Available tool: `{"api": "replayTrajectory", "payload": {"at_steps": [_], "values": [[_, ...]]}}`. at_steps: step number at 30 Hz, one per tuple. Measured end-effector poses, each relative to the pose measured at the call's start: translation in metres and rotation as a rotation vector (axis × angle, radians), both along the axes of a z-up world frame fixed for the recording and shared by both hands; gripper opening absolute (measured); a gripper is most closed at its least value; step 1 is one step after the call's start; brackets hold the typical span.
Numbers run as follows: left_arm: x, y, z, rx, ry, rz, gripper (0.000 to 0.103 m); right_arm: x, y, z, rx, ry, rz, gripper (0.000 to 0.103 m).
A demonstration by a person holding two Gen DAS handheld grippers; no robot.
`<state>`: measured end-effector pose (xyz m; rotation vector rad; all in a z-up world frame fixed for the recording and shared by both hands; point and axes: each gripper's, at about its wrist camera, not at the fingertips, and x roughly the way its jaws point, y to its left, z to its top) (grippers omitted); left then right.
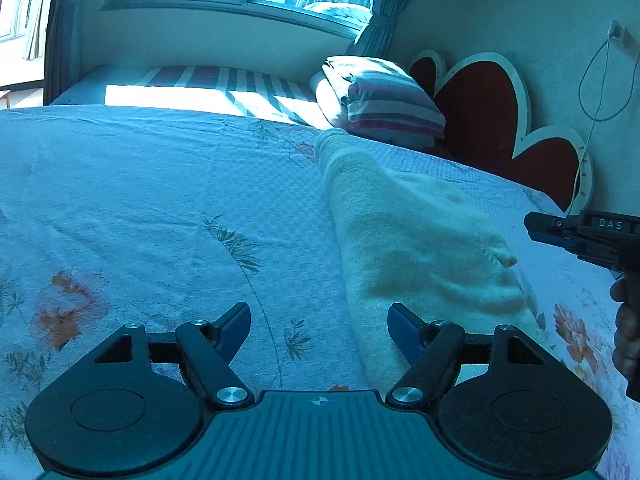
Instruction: Fold small clothes
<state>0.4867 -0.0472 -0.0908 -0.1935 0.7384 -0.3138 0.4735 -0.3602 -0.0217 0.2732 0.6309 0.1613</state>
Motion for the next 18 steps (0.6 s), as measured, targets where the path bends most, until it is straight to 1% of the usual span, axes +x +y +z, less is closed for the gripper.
{"api": "replayTrajectory", "payload": {"at_steps": [1, 2, 3, 4, 5, 6, 7, 8, 9, 10, 11, 13, 15, 16, 17, 18], "values": [[-0.004, -0.004, -0.001, 0.005, -0.005, -0.024, 0.075, -0.012, -0.003, 0.008, 0.037, -0.025, 0.012, 0.022], [-0.010, -0.008, -0.004, 0.033, -0.014, -0.038, 0.075, -0.023, -0.001, 0.010, 0.042, -0.033, 0.036, 0.022], [-0.014, -0.013, -0.009, 0.063, -0.012, -0.048, 0.075, -0.035, 0.004, 0.009, 0.026, -0.037, 0.078, 0.022], [-0.019, -0.015, -0.014, 0.085, -0.016, -0.065, 0.075, -0.041, 0.011, 0.003, -0.011, -0.025, 0.123, 0.018], [-0.022, -0.018, -0.013, 0.110, -0.034, -0.076, 0.075, -0.044, 0.019, -0.009, -0.061, 0.021, 0.149, 0.017], [-0.023, -0.018, -0.010, 0.113, -0.034, -0.087, 0.075, -0.038, 0.028, -0.030, -0.152, 0.133, 0.167, 0.017], [-0.025, -0.016, -0.002, 0.111, -0.053, -0.089, 0.075, -0.042, 0.032, -0.037, -0.193, 0.077, 0.170, 0.022], [-0.024, -0.013, 0.006, 0.111, -0.087, -0.082, 0.075, -0.039, 0.033, -0.037, -0.213, 0.107, 0.160, 0.022], [-0.017, -0.014, 0.013, 0.113, -0.114, -0.083, 0.075, -0.036, 0.031, -0.032, -0.195, 0.107, 0.156, 0.022], [-0.010, -0.015, 0.017, 0.115, -0.130, -0.087, 0.075, -0.035, 0.028, -0.023, -0.159, 0.047, 0.143, 0.022], [0.006, -0.018, 0.023, 0.120, -0.144, -0.083, 0.075, -0.031, 0.026, -0.016, -0.145, 0.005, 0.138, 0.022], [0.037, -0.026, 0.031, 0.100, -0.165, -0.075, 0.075, -0.012, 0.027, -0.006, -0.170, -0.046, 0.120, 0.024], [0.067, -0.035, 0.030, 0.099, -0.139, -0.051, 0.075, 0.019, 0.026, -0.006, -0.176, -0.073, 0.122, 0.022], [0.082, -0.039, 0.028, 0.105, -0.116, -0.048, 0.075, 0.034, 0.027, -0.010, -0.189, -0.067, 0.124, 0.022], [0.098, -0.044, 0.021, 0.130, -0.075, -0.055, 0.075, 0.049, 0.028, -0.017, -0.201, -0.047, 0.135, 0.021], [0.116, -0.050, 0.012, 0.161, -0.029, -0.075, 0.076, 0.065, 0.029, -0.027, -0.228, -0.008, 0.140, 0.019]]}}
